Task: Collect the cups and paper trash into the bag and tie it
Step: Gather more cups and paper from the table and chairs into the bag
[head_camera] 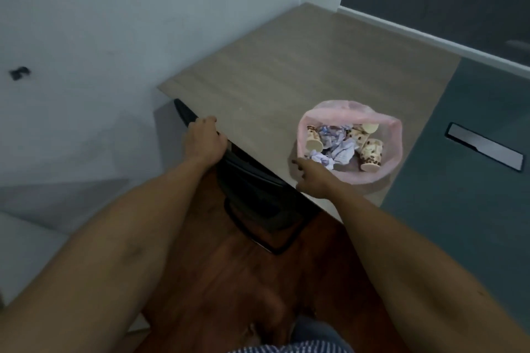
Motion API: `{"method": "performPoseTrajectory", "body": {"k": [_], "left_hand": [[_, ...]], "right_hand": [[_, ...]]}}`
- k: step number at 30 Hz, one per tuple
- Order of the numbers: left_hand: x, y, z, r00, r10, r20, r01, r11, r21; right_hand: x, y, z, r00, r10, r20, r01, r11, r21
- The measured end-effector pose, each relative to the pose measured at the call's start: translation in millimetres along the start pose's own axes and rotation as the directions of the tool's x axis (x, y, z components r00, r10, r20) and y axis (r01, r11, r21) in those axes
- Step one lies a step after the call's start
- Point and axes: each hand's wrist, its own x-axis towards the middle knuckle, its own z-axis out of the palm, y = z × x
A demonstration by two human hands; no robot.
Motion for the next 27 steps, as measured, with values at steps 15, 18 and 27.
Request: {"method": "performPoseTrajectory", "body": {"k": [15,18,27], "left_hand": [[-12.6,-15.4,37.7,0.92,-0.375,0.116,0.381,0.781,-0.495],[-12.3,-7.9,37.3,0.907,-0.405,0.113,0.395,0.727,-0.561],[6.2,-39.3,18.6,0.902,-0.417,0.109,0.408,0.745,-0.527]], "right_hand": [[30.6,3.6,41.6,0.982,-0.067,0.177,0.122,0.939,-0.321],[36.9,4.9,41.6,0.98,-0.08,0.18,0.136,0.935,-0.327],[40.0,-27.1,59.3,0.978,-0.076,0.194,0.117,0.97,-0.211]]}}
